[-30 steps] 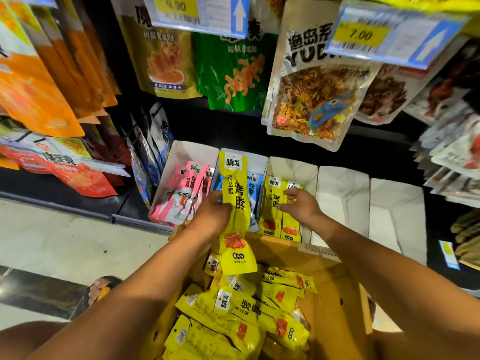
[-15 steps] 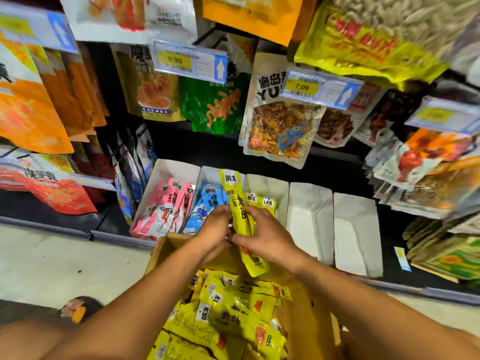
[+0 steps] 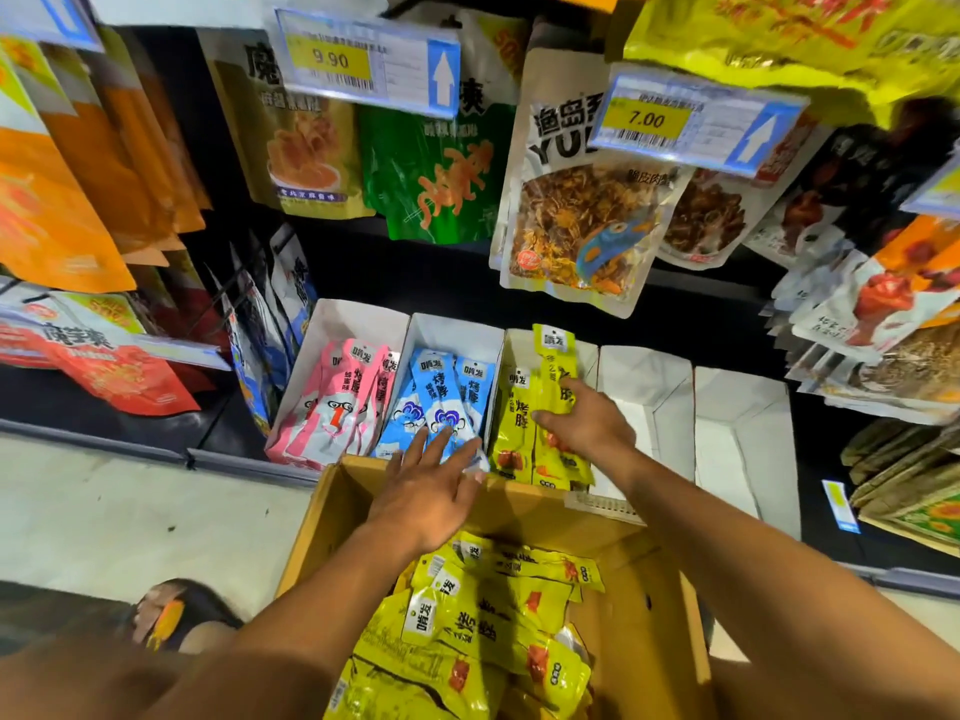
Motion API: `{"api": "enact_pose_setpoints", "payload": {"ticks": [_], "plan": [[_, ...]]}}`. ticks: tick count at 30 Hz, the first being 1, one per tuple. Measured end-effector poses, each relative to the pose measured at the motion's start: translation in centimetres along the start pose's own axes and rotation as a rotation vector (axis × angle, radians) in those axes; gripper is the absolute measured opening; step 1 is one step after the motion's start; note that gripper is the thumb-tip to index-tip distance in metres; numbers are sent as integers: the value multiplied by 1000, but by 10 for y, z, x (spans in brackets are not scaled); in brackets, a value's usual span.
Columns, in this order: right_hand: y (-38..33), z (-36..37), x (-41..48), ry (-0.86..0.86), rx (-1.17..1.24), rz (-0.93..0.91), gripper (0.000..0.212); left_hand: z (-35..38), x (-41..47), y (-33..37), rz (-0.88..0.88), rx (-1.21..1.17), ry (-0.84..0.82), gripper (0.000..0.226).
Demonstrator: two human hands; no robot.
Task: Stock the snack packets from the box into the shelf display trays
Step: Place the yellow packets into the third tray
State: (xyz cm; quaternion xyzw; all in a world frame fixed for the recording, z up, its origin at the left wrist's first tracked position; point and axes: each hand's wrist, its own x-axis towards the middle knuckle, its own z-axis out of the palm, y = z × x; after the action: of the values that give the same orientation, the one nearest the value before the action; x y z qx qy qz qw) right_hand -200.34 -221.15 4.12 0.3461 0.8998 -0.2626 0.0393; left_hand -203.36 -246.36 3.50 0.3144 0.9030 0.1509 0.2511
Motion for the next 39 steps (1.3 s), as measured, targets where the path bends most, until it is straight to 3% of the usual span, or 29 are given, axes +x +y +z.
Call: {"api": "enact_pose_setpoints", "payload": {"ticks": [3, 9, 21, 35, 39], "plan": [[13, 14, 26, 5, -84, 21, 81, 14, 0, -15, -30, 183, -98, 63], [30, 65, 49, -61, -133, 73, 83, 33, 1, -29, -70, 332, -196, 75], [49, 109, 64, -47, -176, 142, 82, 39, 3, -33, -40, 307, -200, 75], [35, 70, 34, -90, -221, -2, 77, 30, -3, -26, -61, 337, -197, 70], [22, 41, 0, -37, -267, -108, 75, 25, -17, -25, 9, 398, -100, 69]]}}
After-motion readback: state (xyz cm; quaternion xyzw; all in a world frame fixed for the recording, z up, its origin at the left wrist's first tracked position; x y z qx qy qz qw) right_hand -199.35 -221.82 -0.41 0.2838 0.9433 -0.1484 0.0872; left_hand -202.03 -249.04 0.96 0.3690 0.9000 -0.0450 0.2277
